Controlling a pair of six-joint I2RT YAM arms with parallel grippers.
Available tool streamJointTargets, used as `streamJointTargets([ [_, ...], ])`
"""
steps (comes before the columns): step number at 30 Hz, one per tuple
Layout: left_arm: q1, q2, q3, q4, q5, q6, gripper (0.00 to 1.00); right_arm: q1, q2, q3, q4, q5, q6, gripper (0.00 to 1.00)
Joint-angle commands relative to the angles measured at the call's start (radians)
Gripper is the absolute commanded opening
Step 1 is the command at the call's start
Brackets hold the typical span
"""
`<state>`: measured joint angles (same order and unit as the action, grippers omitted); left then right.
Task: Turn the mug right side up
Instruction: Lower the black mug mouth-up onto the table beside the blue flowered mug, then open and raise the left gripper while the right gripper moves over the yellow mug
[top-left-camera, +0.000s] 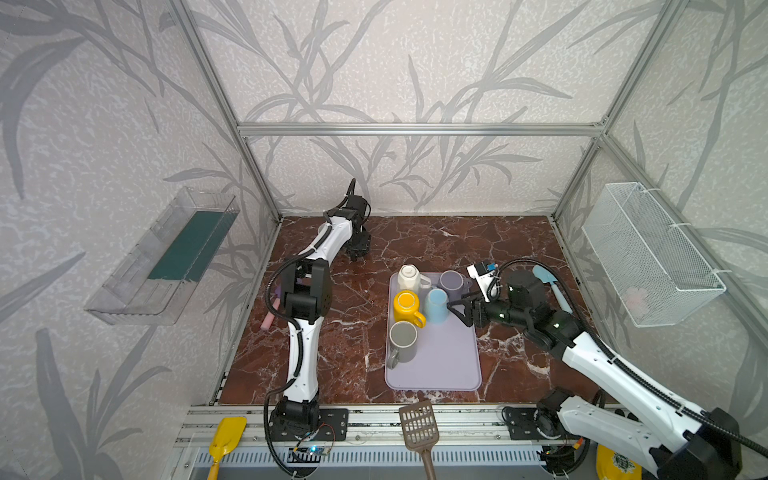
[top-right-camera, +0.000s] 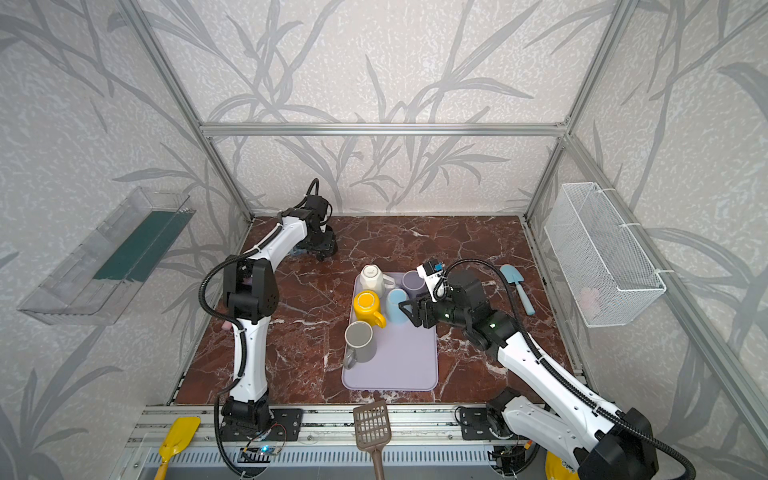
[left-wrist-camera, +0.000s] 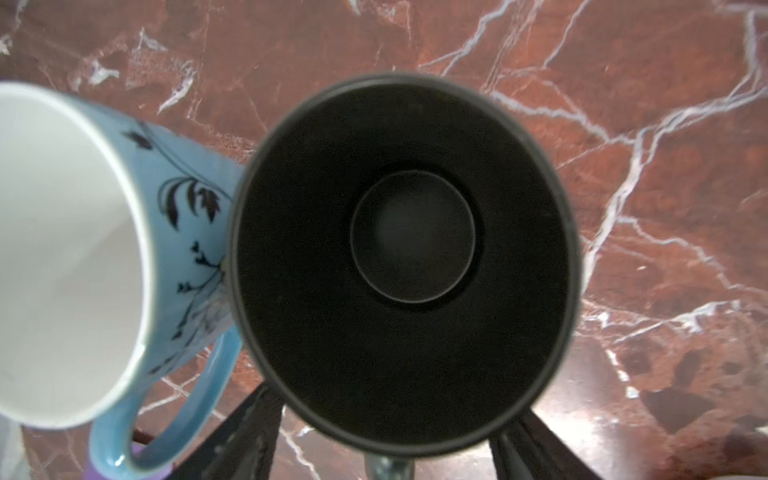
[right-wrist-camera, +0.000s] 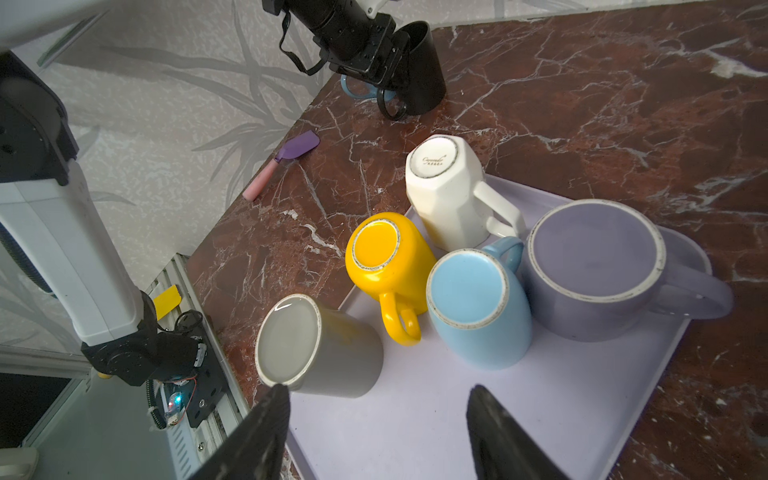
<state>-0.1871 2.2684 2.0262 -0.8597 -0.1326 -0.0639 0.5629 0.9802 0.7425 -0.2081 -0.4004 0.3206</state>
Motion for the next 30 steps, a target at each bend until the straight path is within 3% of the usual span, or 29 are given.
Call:
streamJointTargets([
  [1,-0.003,-0.077,-0.007,-0.004,0.003,-0.005,0.81,-0.004,-0.014,-0.008,0.000,0.005,-0.011,0.68],
  [18,-0.005,-0.228,-0.121,0.015,0.128,-0.045,0.88,-0.004,0.008,0.004,0.006,-0.005,-0.017,0.68],
  [30,-0.015,-0.485,-0.488,0.194,0.214,-0.119,0.88,-0.003,0.039,-0.001,0.038,-0.018,-0.011,0.68],
])
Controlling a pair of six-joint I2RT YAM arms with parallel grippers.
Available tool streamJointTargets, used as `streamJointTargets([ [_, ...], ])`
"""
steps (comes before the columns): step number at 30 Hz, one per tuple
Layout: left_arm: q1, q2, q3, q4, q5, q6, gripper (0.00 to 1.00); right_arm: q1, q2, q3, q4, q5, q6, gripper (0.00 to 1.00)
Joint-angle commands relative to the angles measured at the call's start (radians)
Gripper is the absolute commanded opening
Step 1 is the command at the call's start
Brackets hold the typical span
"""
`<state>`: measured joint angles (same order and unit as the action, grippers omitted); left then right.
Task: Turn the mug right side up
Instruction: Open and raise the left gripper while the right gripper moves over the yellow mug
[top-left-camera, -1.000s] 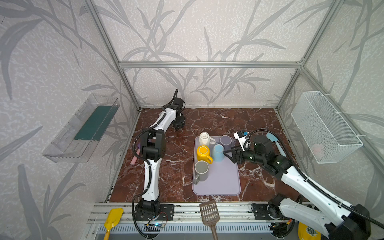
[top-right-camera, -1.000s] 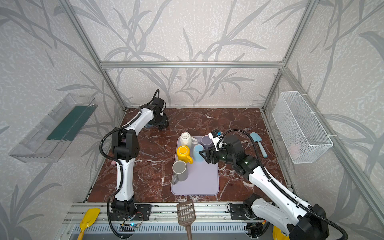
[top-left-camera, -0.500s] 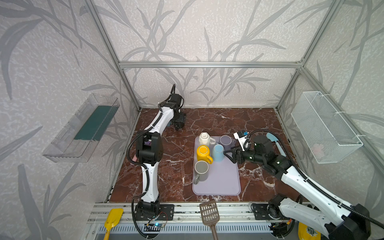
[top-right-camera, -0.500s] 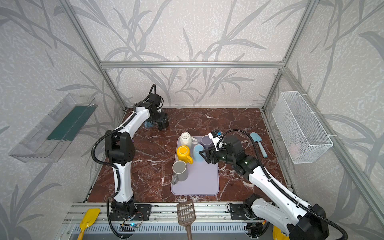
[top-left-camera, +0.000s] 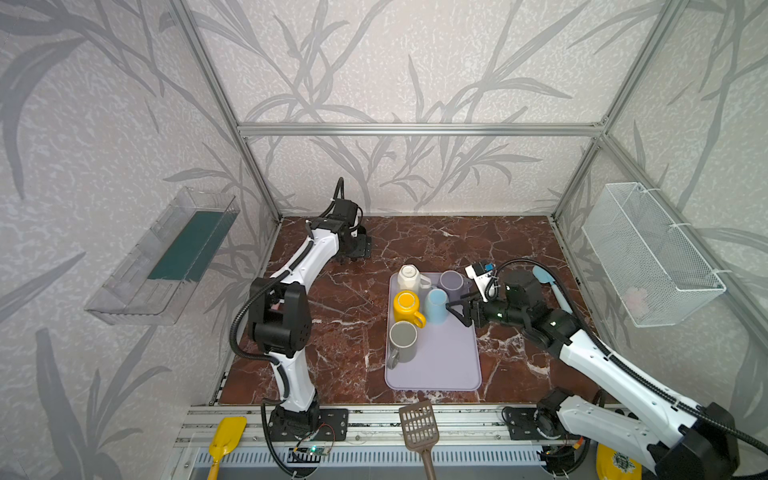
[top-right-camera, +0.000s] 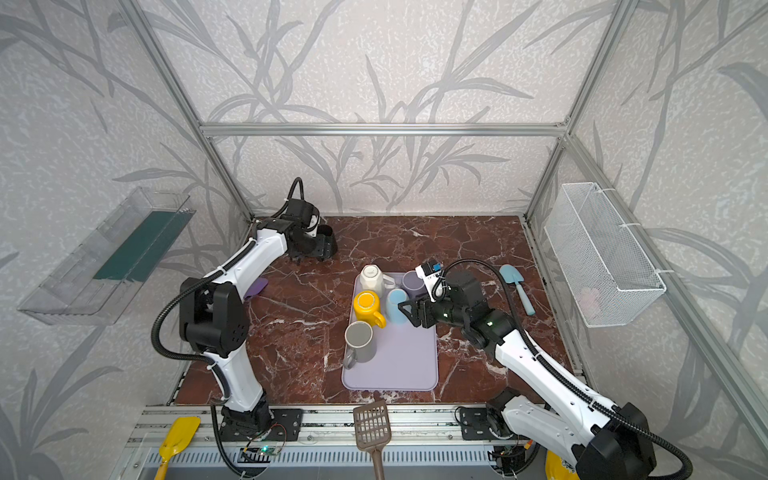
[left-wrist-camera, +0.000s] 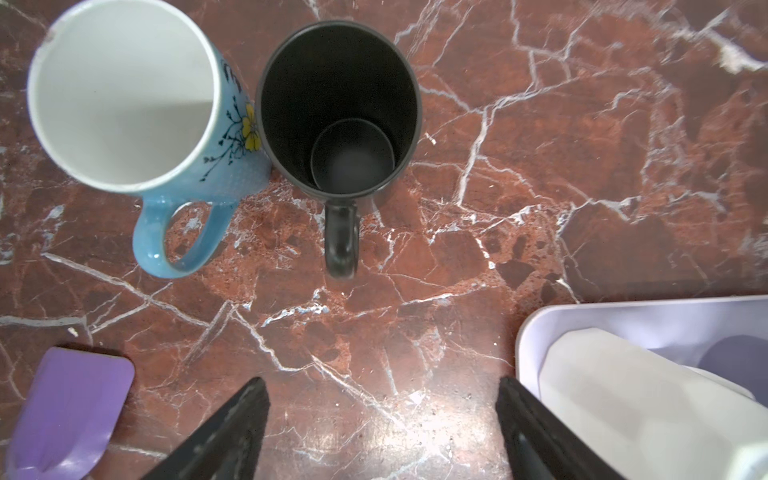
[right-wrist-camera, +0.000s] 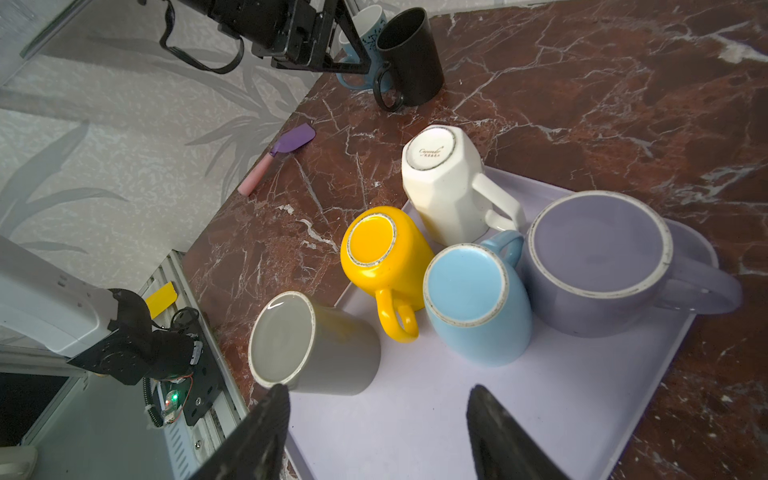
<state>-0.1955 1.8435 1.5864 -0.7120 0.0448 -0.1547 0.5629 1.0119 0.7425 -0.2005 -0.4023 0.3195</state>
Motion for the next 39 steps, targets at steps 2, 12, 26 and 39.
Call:
streamJointTargets([
  [2,-0.013,-0.108,-0.124,0.091,0.055,-0.044,0.88,-0.003,0.017,-0.004,0.040,-0.029,-0.012,0.68],
  [12,-0.076,-0.332,-0.437,0.238,0.099,-0.144,0.87,0.031,0.058,-0.025,0.061,-0.064,-0.031,0.68],
  [26,-0.105,-0.501,-0.562,0.186,0.088,-0.166,0.87,0.058,0.148,0.021,-0.015,0.104,-0.089,0.68],
  [39,-0.109,-0.506,-0.568,0.183,0.106,-0.170,0.86,0.084,0.241,0.100,-0.077,0.052,-0.156,0.64],
])
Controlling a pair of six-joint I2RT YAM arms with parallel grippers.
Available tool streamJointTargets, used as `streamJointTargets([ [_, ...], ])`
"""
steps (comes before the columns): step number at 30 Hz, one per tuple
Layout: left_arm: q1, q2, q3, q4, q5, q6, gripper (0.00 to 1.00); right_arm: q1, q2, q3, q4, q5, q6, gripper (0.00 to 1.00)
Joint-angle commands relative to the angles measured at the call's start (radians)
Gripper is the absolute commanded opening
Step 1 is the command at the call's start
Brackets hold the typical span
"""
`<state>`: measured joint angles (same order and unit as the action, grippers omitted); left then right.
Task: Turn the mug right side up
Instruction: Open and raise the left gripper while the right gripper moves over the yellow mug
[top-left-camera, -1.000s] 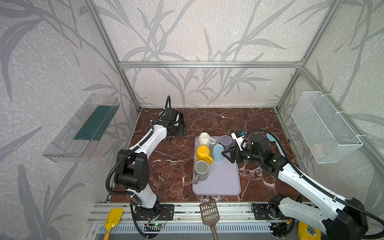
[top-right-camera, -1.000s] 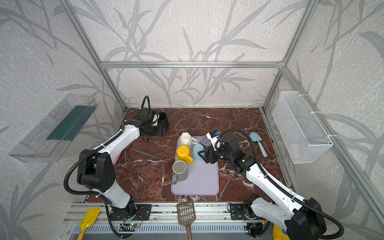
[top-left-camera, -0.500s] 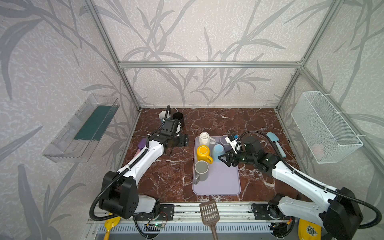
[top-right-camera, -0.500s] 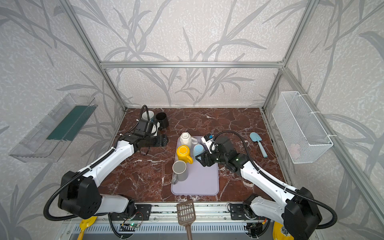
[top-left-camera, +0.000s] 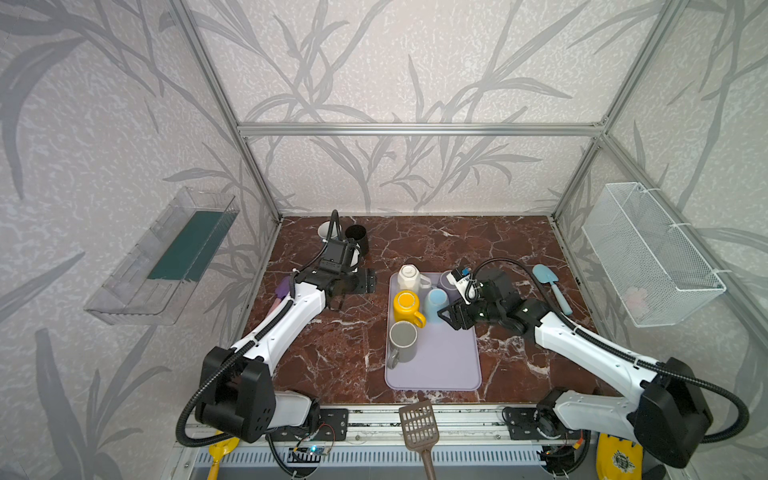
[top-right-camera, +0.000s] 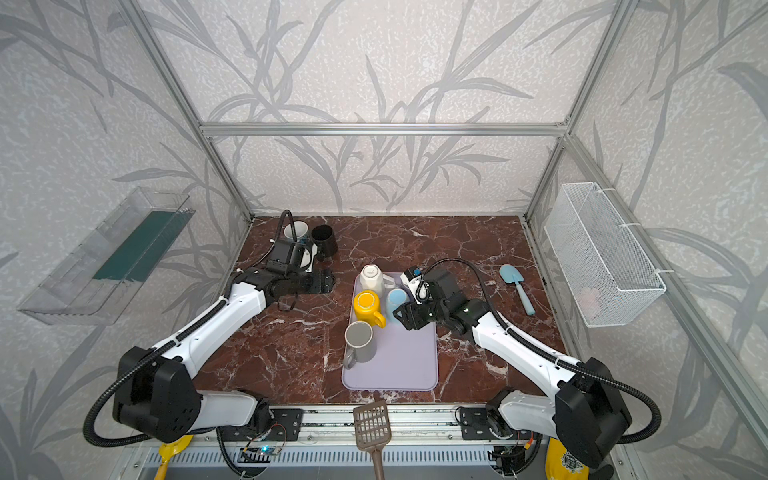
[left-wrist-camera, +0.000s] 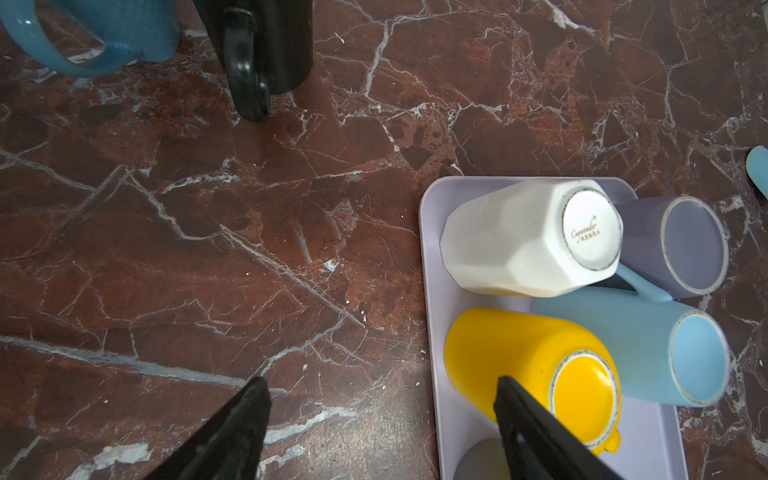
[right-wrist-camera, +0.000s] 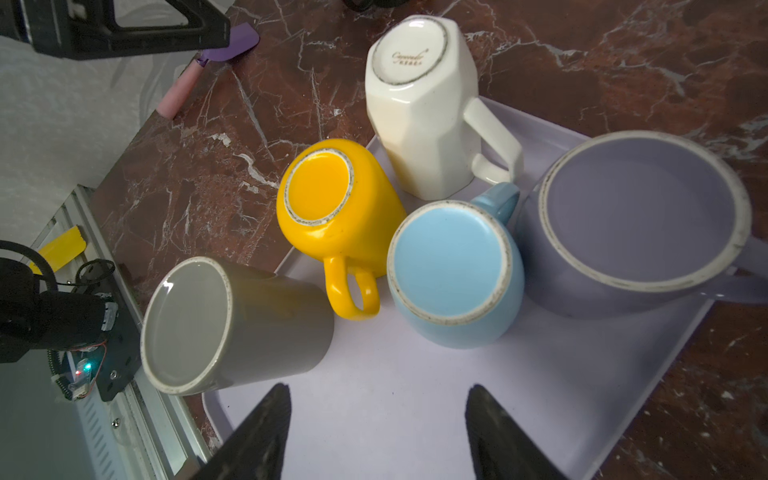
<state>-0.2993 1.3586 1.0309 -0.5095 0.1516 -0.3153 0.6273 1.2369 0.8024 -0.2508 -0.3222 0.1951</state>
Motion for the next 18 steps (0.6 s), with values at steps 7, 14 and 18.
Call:
streamJointTargets([
  [7,-0.005,-0.036,-0.007,-0.027,-0.012,-0.021,0.86,0.109,0.090,0.112,-0.073,0.067,-0.055,0.51],
  [14,-0.006,-0.057,0.002,-0.054,-0.027,-0.013,0.86,0.174,0.189,0.194,-0.107,0.153,-0.062,0.39],
  [18,-0.006,-0.072,0.001,-0.070,-0.044,-0.005,0.86,0.198,0.252,0.260,-0.150,0.191,-0.068,0.36],
])
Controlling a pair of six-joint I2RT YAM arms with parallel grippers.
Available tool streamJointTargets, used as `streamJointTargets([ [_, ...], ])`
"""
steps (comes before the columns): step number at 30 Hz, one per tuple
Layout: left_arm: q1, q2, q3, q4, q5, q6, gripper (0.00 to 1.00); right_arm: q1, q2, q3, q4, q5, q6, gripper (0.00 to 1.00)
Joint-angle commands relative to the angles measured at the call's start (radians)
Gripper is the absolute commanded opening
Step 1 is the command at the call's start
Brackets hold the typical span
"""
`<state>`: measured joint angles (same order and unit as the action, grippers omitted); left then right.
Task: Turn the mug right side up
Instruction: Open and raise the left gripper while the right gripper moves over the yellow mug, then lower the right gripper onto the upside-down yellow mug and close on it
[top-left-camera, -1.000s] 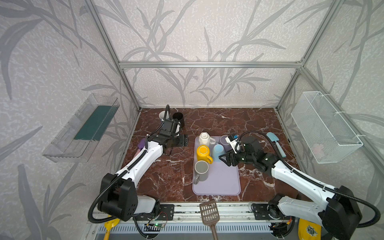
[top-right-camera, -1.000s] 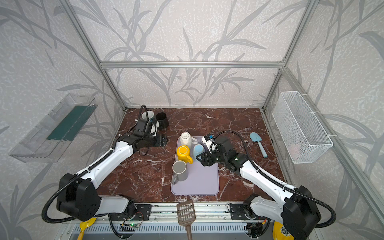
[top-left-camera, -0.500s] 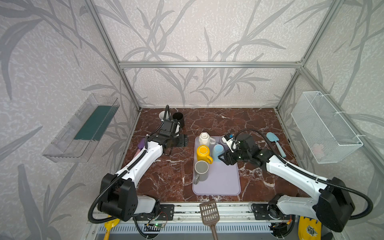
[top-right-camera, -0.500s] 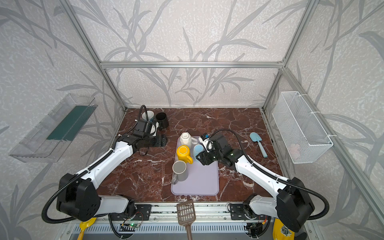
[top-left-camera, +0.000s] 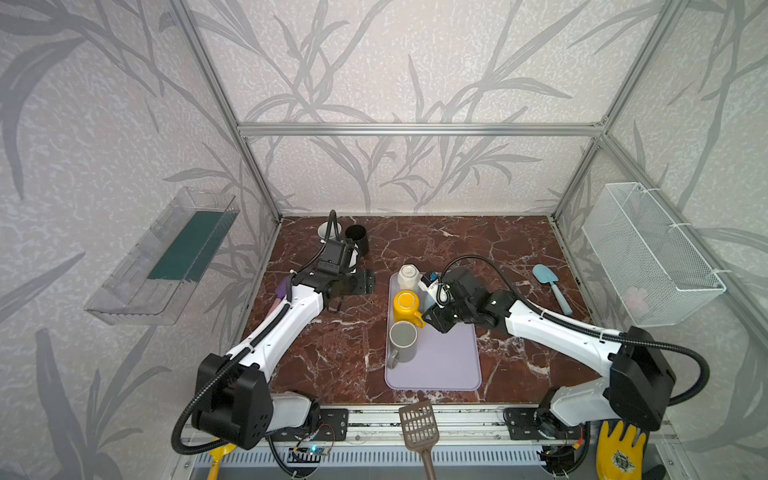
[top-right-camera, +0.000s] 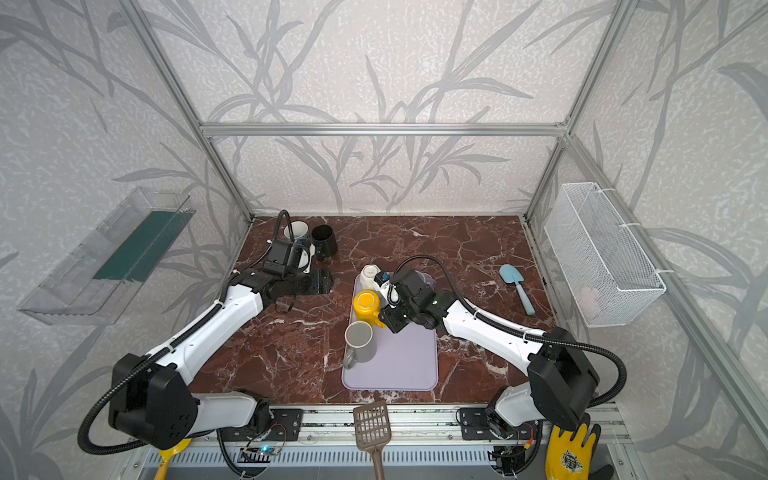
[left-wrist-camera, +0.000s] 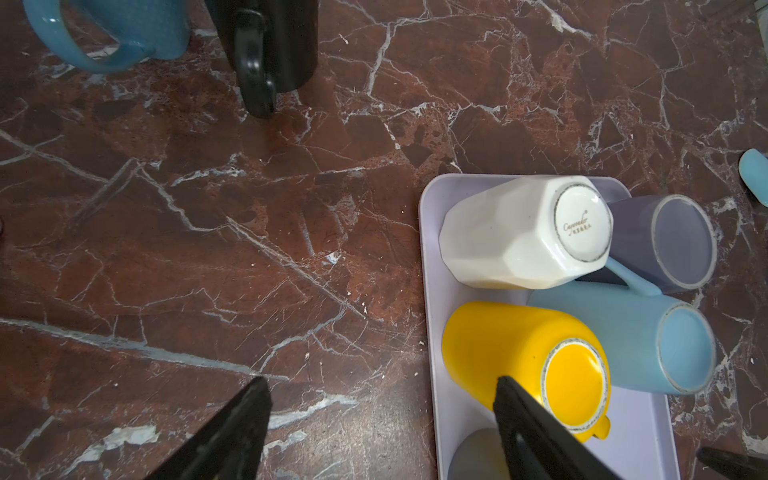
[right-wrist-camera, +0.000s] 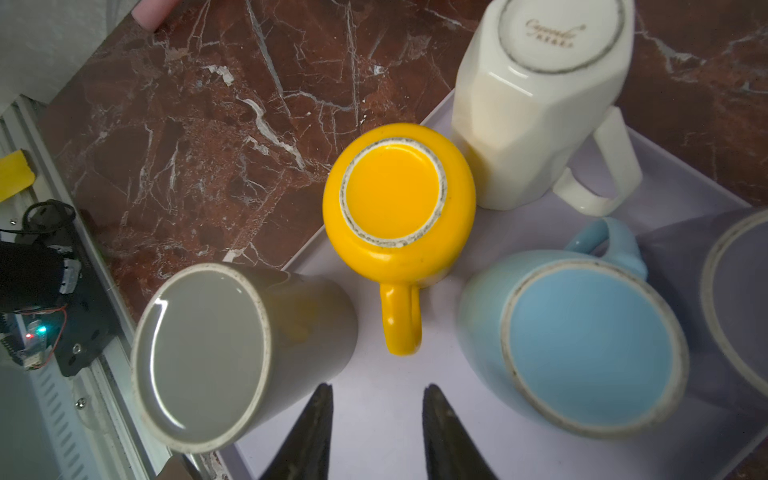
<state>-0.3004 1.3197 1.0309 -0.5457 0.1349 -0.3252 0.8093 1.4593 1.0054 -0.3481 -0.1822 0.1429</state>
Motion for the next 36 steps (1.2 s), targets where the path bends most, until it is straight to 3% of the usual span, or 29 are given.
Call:
streamJointTargets([
  [1,-0.005,-0.035,0.003,-0.036,-0.028,0.005,0.86,0.020,0.044,0.072,-0.068,0.059,-0.015,0.36],
  [12,-0.005,-0.075,-0.009,-0.051,-0.071,0.017,0.86,0.048,0.168,0.199,-0.178,0.133,-0.025,0.31],
  [36,-0.005,-0.078,0.001,-0.052,-0.080,0.033,0.86,0.086,0.328,0.339,-0.294,0.197,-0.045,0.30],
])
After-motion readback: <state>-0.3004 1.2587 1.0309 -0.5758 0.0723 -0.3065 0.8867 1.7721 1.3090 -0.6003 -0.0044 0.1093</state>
